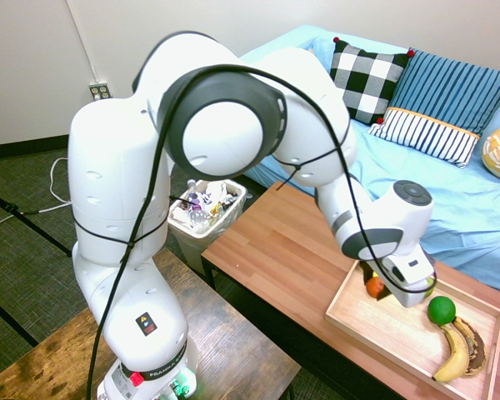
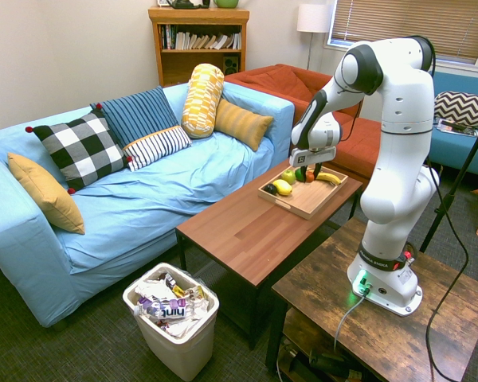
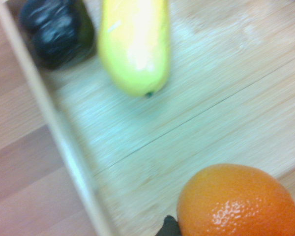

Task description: Put the tangerine in the tray

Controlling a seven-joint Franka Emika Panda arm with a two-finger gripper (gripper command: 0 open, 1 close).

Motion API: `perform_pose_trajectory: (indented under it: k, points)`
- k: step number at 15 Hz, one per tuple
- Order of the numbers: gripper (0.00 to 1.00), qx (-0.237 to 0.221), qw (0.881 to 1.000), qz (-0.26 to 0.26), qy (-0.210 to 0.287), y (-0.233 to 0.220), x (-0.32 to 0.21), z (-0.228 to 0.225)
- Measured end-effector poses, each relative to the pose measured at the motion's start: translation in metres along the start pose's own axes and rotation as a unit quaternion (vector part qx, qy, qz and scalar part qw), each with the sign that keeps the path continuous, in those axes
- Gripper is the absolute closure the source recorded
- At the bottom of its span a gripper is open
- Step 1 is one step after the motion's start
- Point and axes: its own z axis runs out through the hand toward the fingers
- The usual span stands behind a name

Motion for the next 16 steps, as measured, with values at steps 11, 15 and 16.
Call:
perform_pose_trajectory:
  k: [11, 15, 16]
  points:
    - [1.00, -0.045, 0.998, 0.022, -0.041, -0.013, 0.080, 0.116]
    - [0.00, -0.051, 0.997, 0.011, -0.054, -0.011, 0.074, 0.135]
    - [0.00, -0.050, 0.997, 0.009, -0.055, -0.011, 0.074, 0.135]
